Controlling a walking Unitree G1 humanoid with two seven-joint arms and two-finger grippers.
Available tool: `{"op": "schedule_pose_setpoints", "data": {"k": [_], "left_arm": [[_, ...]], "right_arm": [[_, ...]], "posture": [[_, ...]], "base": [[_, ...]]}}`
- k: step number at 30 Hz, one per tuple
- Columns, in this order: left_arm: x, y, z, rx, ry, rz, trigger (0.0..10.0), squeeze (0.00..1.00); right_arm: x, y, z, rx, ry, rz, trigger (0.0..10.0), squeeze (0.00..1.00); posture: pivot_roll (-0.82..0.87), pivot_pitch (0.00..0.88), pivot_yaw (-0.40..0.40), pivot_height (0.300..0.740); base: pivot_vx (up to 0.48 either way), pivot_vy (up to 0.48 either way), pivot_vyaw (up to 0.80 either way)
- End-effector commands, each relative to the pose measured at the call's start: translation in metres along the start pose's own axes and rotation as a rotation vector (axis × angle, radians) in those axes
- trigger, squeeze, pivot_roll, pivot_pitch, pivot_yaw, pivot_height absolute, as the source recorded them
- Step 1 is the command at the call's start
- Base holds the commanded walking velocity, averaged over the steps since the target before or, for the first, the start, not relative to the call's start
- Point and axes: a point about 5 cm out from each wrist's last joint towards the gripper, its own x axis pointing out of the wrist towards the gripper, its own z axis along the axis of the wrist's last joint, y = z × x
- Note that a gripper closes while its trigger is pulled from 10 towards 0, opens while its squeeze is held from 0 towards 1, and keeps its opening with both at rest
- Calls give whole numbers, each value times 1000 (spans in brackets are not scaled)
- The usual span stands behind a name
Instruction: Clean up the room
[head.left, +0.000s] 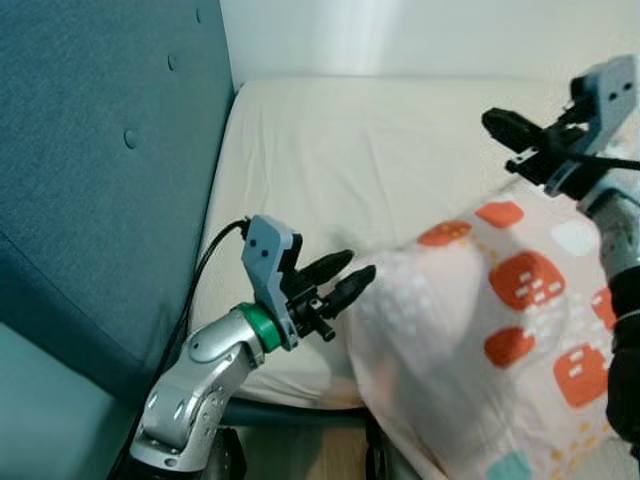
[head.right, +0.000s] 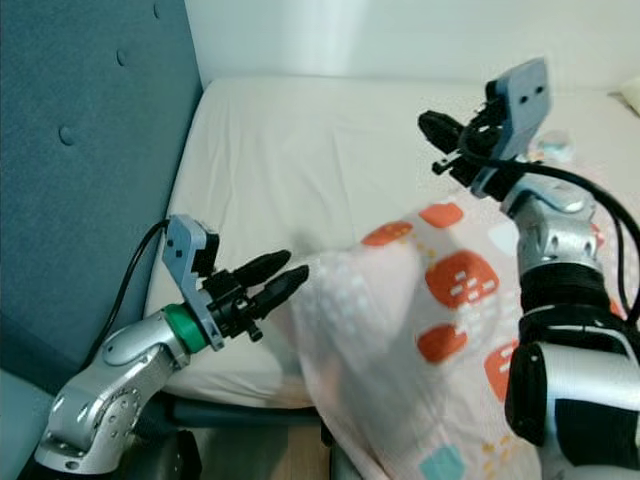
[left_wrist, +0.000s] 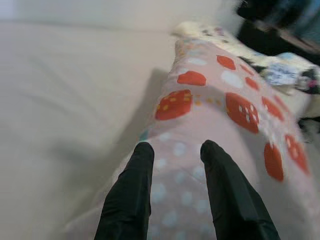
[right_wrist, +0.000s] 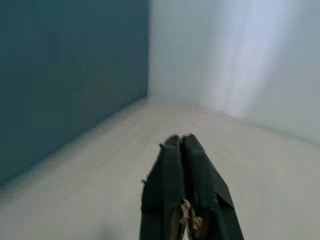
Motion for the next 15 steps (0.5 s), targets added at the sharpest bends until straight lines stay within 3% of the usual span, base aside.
{"op": "schedule_pose_setpoints", "data": {"k": [1,4,6,7,8,9,10,11,12,13,14,15], "left_arm": [[-3,2,-8,-3,46,31,10000,0],[-4,5,-11,5,65,45,10000,0],[-4,8,-16,10,87,68,10000,0],[-4,8,-16,10,87,68,10000,0],[-3,10,-18,11,97,76,10000,0],[-3,10,-18,11,97,76,10000,0],[-3,11,-20,10,104,80,10000,0],[-3,11,-20,10,104,80,10000,0],[-3,11,-22,8,111,80,10000,0],[-3,11,-22,8,111,80,10000,0],[-3,11,-24,7,119,80,10000,0],[-3,11,-24,7,119,80,10000,0]], "right_arm": [[-11,-2,-15,109,-14,-83,10000,0],[-24,-2,-25,152,-49,-160,10000,0],[-55,-11,-35,128,-68,-322,10000,0],[-55,-11,-35,128,-68,-322,10000,0],[-80,-22,-38,86,-73,-454,10000,47],[-80,-22,-38,86,-73,-454,10000,47],[-106,-34,-39,36,-73,-588,10000,776],[-106,-34,-39,36,-73,-588,10000,776],[-137,-46,-37,-8,-79,-733,10000,1000],[-137,-46,-37,-8,-79,-733,10000,1000],[-173,-55,-33,-89,-65,-865,10000,1000],[-173,-55,-33,-89,-65,-865,10000,1000]], "posture": [[-102,180,61,571],[-110,184,71,571],[-116,187,75,571],[-116,187,75,571],[-131,191,80,571],[-131,191,80,571],[-142,192,82,571],[-142,192,82,571],[-154,197,84,571],[-154,197,84,571],[-169,199,88,571],[-169,199,88,571]], "base": [[0,0,0],[0,0,0],[0,0,0],[0,0,0],[0,0,0],[0,0,0],[0,0,0],[0,0,0],[0,0,0],[0,0,0],[0,0,0],[0,0,0]]}}
